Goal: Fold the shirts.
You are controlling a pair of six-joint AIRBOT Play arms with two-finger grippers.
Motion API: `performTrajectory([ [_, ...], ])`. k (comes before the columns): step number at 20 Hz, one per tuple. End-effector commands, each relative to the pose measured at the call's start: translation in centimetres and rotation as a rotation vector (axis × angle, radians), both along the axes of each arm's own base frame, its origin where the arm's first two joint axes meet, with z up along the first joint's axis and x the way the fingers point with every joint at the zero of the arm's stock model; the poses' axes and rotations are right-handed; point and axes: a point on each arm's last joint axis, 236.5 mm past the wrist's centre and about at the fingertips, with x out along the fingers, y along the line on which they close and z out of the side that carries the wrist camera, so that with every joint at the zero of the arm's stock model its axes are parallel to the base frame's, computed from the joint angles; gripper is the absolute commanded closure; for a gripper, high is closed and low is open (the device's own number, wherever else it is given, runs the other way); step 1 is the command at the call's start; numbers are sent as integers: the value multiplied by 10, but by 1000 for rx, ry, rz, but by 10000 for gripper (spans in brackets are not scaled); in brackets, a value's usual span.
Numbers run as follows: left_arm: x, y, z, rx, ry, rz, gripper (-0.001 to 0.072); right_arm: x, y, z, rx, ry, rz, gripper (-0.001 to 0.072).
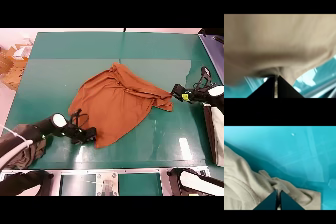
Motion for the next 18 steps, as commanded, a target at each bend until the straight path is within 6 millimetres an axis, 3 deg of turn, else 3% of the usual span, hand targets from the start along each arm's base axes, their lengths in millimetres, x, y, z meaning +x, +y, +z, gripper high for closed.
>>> performTrajectory([
  [1, 23, 55, 11, 79, -6, -53, 681, -14, -2, -5, 35, 55, 7, 690],
  [3, 57, 116, 23, 166, -39, 4, 681, -28, 4, -8, 71, 110, 31, 691],
  [5, 97, 164, 43, 195, -141, 83, 680, -44, 21, -9, 127, 169, 66, 692],
  [8, 131, 205, 57, 224, -263, 98, 680, -57, 58, -5, 217, 202, 127, 691],
  [10, 138, 212, 48, 227, -269, 53, 680, -50, 65, 1, 255, 178, 114, 690],
  [14, 151, 198, 32, 145, -264, 53, 680, -38, 40, 2, 231, 126, 38, 670],
  [16, 154, 193, 33, 123, -275, 47, 680, -39, 29, 4, 233, 127, 17, 323],
  [17, 154, 192, 34, 115, -277, 53, 680, -41, 19, 7, 232, 125, 11, 277],
  [18, 154, 191, 34, 115, -275, 51, 680, -44, 10, 10, 244, 132, -1, 277],
])
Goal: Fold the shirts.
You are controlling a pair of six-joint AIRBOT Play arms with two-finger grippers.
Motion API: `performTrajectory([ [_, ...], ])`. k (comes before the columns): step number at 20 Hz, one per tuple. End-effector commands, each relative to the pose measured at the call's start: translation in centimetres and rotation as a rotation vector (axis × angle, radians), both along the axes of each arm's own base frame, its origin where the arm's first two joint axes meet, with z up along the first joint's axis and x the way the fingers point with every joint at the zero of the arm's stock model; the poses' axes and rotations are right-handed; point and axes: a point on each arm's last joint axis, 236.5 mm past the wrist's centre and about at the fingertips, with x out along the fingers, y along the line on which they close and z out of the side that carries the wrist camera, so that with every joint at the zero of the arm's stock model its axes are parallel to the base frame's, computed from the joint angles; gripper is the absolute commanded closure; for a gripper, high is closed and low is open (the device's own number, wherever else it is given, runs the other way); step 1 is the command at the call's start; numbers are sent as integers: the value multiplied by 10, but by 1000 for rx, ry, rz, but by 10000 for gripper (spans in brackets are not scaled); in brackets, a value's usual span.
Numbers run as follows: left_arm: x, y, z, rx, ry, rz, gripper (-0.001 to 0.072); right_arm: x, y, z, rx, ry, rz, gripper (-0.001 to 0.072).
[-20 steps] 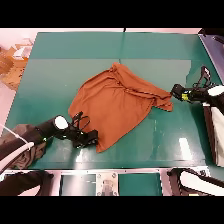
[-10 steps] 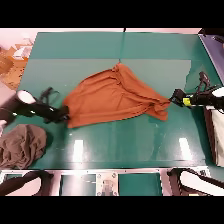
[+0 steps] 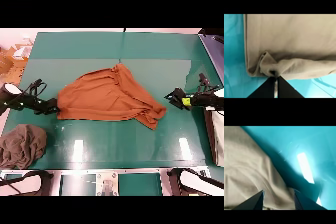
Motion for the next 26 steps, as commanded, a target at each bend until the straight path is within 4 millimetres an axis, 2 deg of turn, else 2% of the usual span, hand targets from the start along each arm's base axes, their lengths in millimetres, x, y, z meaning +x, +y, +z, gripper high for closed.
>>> performTrajectory([
  [1, 4, -4, 0, -27, -13, -11, 680, -11, -23, 7, 29, 23, -26, 277],
  [3, 3, -4, 0, -30, -8, -13, 680, -34, -26, 1, 66, 93, -14, 279],
  [4, 3, -4, 0, -30, -9, -13, 680, -48, -18, -5, 102, 136, 0, 279],
  [6, 3, -4, 0, -30, -8, -13, 680, -75, 13, -22, 197, 204, 13, 279],
  [9, 4, -4, 0, -28, -12, -11, 680, -95, 61, -43, 309, 242, 29, 277],
  [11, 4, -4, 0, -29, -11, -11, 680, -98, 83, -54, 321, 248, 28, 275],
  [14, 3, -4, 0, -30, -10, -12, 680, -87, 95, -59, 293, 209, 25, 274],
  [19, 3, -4, 0, -30, -9, -13, 680, -62, 80, -61, 247, 135, -66, 280],
  [20, 3, -4, 0, -29, -9, -13, 680, -60, 78, -61, 241, 127, -75, 316],
  [22, 4, -4, 0, -28, -12, -10, 680, -56, 74, -62, 217, 106, -76, 593],
  [23, 5, -3, 0, -27, -15, -9, 680, -56, 73, -61, 208, 95, -62, 676],
  [25, 7, -4, 3, -32, -20, -7, 680, -52, 77, -55, 199, 54, -8, 690],
  [26, 9, -6, 12, -42, -23, -25, 680, -48, 79, -45, 197, 28, 33, 691],
])
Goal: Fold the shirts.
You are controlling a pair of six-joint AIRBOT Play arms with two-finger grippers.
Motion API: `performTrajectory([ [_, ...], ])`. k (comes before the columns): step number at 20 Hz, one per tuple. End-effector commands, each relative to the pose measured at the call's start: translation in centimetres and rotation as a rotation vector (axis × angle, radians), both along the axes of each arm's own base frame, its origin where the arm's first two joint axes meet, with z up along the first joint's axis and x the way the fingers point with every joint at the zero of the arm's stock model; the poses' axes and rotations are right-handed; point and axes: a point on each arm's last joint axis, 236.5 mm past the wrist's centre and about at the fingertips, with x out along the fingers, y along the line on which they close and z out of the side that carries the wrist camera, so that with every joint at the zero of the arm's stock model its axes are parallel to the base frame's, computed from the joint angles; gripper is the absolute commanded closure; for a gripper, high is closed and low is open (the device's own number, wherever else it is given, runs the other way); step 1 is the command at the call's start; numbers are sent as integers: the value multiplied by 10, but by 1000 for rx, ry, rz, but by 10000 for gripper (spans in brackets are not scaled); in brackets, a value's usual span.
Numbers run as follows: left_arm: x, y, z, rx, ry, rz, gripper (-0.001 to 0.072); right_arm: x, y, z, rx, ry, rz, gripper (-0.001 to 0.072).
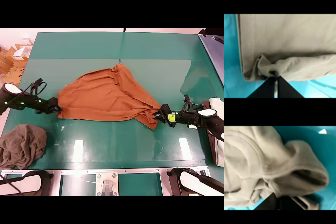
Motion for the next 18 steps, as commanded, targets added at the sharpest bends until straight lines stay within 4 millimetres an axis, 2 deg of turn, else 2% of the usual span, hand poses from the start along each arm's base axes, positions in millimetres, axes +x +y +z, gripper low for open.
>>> performTrajectory([
  [1, 6, -4, 23, -23, -13, -38, 680, 16, 5, 30, -5, -105, 92, 691],
  [3, 20, -7, 68, -34, -62, -106, 680, 39, 6, 92, -5, -239, 158, 691],
  [4, 30, -8, 97, -34, -113, -121, 680, 52, 4, 136, -27, -339, 182, 690],
  [5, 44, -11, 135, -44, -202, -122, 680, 62, 0, 185, -61, -446, 188, 691],
  [6, 57, -17, 179, -58, -314, -121, 680, 70, -7, 243, -114, -578, 175, 691],
  [7, 67, -22, 234, -64, -456, -119, 681, 72, -15, 302, -174, -710, 154, 690],
  [9, 67, -34, 349, -70, -753, -122, 681, 54, -31, 426, -323, -993, 86, 691],
  [10, 55, -41, 414, -69, -922, -124, 680, 34, -37, 485, -398, -1124, 36, 690],
  [11, 34, -48, 475, -57, -1087, -126, 680, 12, -41, 533, -468, -1233, -9, 690],
  [13, -24, -57, 575, -6, -1375, -123, 680, -43, -43, 613, -620, -1431, -107, 690],
  [14, -54, -61, 612, 13, -1494, -112, 680, -68, -42, 641, -688, -1504, -157, 690],
  [16, -114, -66, 661, 38, -1678, -68, 680, -110, -40, 681, -802, -1615, -260, 690],
  [17, -137, -68, 670, 64, -1725, -62, 680, -127, -39, 693, -854, -1652, -305, 690],
  [18, -150, -68, 672, 99, -1742, -60, 680, -137, -38, 699, -892, -1669, -336, 690],
])
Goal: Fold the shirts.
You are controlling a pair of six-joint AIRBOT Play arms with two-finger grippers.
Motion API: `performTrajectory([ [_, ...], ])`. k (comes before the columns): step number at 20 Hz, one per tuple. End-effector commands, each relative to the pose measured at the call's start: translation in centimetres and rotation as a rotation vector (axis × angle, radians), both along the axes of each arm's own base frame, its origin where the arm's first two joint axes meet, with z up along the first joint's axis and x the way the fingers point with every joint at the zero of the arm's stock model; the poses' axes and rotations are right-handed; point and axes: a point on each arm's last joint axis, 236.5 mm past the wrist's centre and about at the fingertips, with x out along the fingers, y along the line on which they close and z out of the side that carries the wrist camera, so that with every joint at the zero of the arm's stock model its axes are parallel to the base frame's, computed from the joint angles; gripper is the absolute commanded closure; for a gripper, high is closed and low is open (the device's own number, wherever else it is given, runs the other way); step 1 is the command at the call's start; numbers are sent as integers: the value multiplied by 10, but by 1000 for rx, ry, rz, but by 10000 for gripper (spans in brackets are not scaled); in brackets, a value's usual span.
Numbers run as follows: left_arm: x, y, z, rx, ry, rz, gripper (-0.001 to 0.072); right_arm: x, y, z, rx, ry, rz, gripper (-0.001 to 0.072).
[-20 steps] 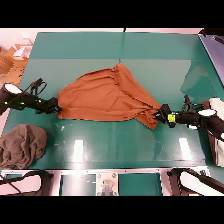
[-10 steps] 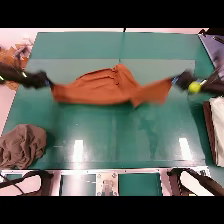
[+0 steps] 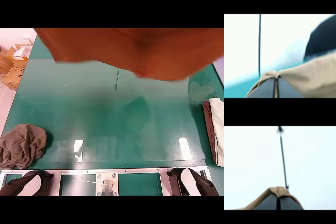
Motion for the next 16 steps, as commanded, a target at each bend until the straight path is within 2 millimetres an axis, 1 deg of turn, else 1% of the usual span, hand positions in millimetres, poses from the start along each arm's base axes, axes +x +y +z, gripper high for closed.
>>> performTrajectory([
  [1, -82, -5, 53, 35, -220, 73, 680, -65, 12, 53, -81, -203, -151, 690],
  [2, -79, -2, 47, 55, -201, 91, 680, -64, 12, 51, -80, -195, -149, 690],
  [4, -60, 3, 25, 60, -113, 99, 680, -51, 6, 38, -53, -145, -135, 690],
  [6, -22, 12, -12, 32, 14, 98, 680, -26, -9, 8, -11, -48, -120, 690],
  [7, 2, 17, -37, 19, 94, 95, 680, -10, -18, -13, 27, 10, -101, 690],
  [8, 27, 22, -67, 8, 181, 89, 680, 9, -28, -40, 76, 82, -77, 690],
  [9, 48, 23, -94, 4, 253, 69, 680, 28, -39, -70, 129, 152, -59, 690],
  [10, 67, 21, -122, -1, 323, 31, 680, 48, -46, -107, 188, 232, -28, 690],
  [12, 106, 13, -186, -49, 481, -68, 680, 90, -46, -187, 253, 390, 54, 690],
  [13, 125, 11, -223, -77, 569, -111, 680, 112, -44, -234, 287, 474, 84, 690],
  [14, 143, 13, -262, -104, 658, -123, 680, 132, -43, -277, 326, 547, 92, 690],
  [15, 161, 17, -307, -139, 761, -121, 680, 153, -45, -326, 370, 625, 85, 690],
  [16, 176, 22, -349, -161, 845, -115, 680, 170, -48, -370, 419, 697, 63, 690],
])
